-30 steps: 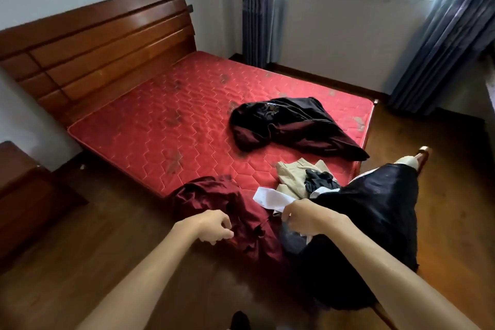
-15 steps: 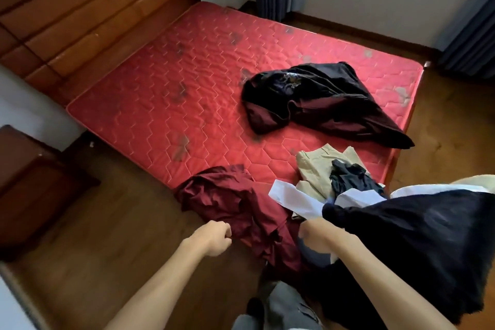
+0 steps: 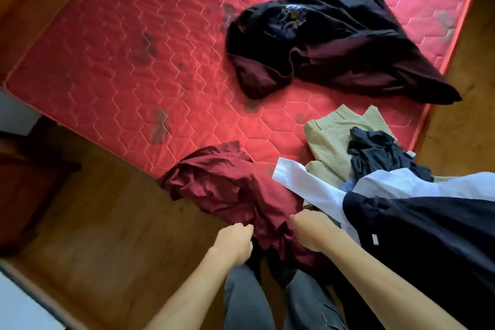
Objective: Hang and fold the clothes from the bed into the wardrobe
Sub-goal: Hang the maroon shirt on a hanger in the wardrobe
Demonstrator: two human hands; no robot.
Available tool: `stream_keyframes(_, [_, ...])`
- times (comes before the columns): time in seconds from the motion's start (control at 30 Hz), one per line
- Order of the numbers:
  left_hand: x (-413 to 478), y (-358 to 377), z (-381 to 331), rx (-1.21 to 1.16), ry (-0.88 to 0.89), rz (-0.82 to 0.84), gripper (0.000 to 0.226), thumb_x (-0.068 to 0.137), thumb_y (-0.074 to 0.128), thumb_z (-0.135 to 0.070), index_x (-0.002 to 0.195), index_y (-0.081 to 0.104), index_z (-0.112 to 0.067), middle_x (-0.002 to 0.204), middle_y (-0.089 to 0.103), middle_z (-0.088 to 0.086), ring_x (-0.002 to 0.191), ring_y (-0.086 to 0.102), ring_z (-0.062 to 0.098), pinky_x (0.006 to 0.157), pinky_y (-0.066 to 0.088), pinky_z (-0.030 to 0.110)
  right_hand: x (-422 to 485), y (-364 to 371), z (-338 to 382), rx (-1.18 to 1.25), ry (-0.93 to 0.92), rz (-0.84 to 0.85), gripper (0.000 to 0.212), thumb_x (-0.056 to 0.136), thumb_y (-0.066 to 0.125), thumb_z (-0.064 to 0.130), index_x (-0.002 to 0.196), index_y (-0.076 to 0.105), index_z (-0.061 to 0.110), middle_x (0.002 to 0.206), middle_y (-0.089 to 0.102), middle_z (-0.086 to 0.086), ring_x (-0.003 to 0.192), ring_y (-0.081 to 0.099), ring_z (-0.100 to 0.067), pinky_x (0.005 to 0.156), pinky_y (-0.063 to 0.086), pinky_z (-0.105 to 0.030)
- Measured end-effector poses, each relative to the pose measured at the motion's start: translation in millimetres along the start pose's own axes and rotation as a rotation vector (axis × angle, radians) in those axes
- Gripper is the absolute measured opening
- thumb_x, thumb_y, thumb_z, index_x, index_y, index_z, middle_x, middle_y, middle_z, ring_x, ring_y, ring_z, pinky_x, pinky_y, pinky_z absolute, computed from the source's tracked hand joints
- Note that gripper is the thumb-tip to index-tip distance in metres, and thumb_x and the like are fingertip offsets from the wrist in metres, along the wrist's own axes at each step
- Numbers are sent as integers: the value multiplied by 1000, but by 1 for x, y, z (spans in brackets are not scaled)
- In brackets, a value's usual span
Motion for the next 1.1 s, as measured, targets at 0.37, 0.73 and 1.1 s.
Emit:
stream_keyframes(0.37, [155, 64, 62, 342, 48, 121, 42, 92, 57, -14, 133, 47, -10, 132, 52, 15, 122, 50, 33, 95, 44, 40, 136, 58, -2, 92, 86, 10, 28, 91, 45, 5, 117, 54, 8, 110, 52, -10, 108, 57, -33, 70, 33, -34])
stream_keyframes(0.73, [214, 66, 76, 206, 133, -35, 46, 93, 56, -15, 136, 40, -14, 135, 40, 14, 118, 48, 33, 90, 45, 42, 215, 90, -2, 649, 385, -75, 76, 91, 64, 30, 151, 21, 9, 142, 49, -14, 125, 54, -36, 97, 48, -45])
stream_keyframes(1.1, [182, -1, 107, -112, 20, -515, 106, 63, 81, 3, 153, 27, -17, 151, 34, 23, 114, 59, 34, 85, 55, 39, 173, 14, 32, 543, 79, -130, 37, 93, 58, 25, 62, 39, 19, 70, 47, 4, 83, 54, -29, 70, 46, -40])
Point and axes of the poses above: each hand's wrist, its own x-axis towards the middle knuckle, its own y-axis out of the palm, z = x × y, the point moved 3 cm from there along x, towards the middle knuckle
